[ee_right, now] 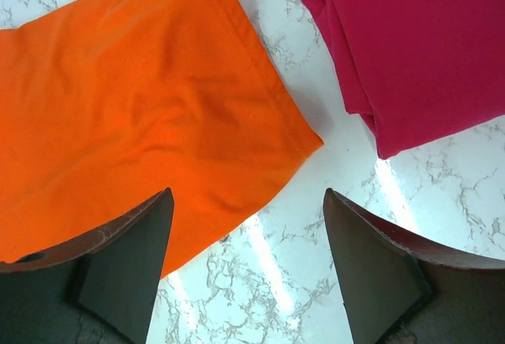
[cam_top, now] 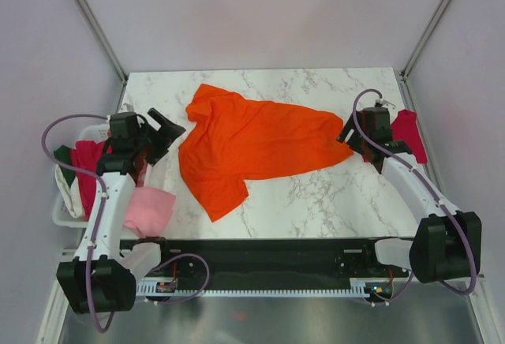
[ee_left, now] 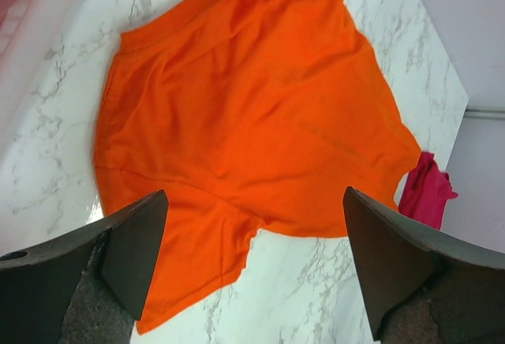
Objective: Fold and stack the t-shirts
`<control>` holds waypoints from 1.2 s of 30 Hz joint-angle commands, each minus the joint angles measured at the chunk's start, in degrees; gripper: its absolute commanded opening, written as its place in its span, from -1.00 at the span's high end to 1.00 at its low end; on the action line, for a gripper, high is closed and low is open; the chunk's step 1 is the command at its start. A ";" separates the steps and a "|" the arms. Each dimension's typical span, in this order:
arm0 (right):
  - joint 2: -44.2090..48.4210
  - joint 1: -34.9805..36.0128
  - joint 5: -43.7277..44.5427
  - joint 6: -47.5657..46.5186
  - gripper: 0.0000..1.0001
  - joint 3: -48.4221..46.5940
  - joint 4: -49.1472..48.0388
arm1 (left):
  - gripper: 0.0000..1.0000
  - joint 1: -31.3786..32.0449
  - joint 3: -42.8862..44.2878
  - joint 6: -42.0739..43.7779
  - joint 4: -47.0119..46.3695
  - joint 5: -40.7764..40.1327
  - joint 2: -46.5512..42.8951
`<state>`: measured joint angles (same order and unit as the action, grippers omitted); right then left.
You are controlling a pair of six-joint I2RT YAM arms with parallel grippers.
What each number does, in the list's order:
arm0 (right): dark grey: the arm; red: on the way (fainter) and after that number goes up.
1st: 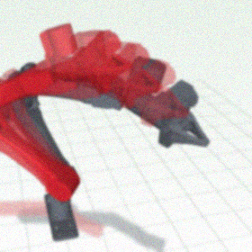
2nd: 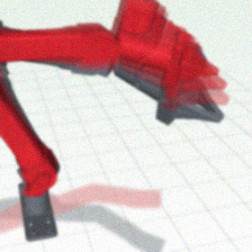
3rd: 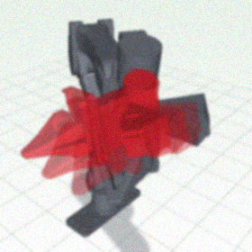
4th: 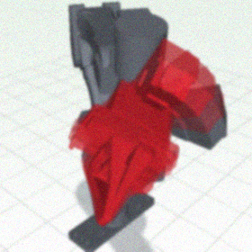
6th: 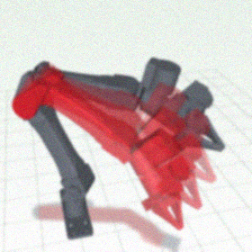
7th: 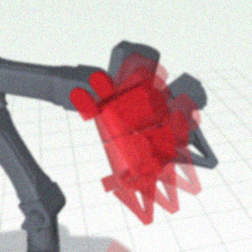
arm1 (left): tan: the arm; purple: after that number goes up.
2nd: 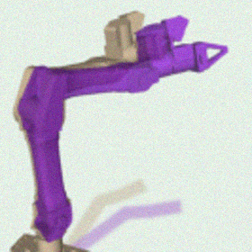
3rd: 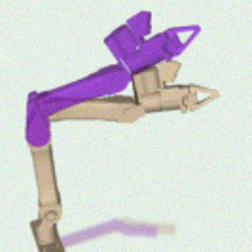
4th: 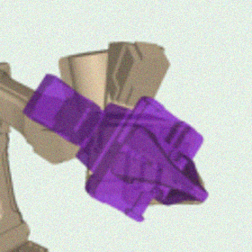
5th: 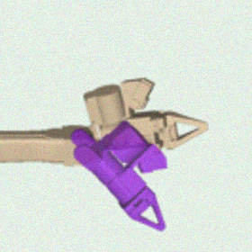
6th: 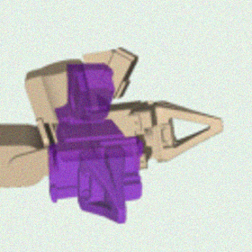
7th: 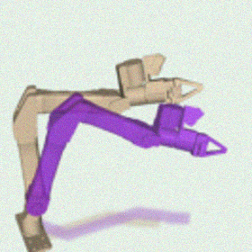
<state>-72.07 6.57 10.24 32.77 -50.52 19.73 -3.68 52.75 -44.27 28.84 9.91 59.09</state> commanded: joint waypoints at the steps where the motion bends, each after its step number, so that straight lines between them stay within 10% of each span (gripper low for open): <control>1: -0.52 -0.15 2.06 0.62 -0.70 -0.28 -2.06 | -0.99 -1.67 4.37 1.21 8.14 4.49 2.25; 22: -2.28 -0.15 2.33 0.27 -0.61 2.71 -7.16 | -0.99 -1.77 1.48 13.77 12.29 13.02 -0.73; 36: -1.84 -0.15 4.00 0.89 -0.58 3.24 -7.33 | -0.99 14.85 -4.84 9.11 8.44 3.62 -6.17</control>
<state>-74.22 6.57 12.82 33.30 -47.64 14.00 11.03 49.69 -34.24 40.27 16.16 55.22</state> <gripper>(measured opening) 0.792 0.984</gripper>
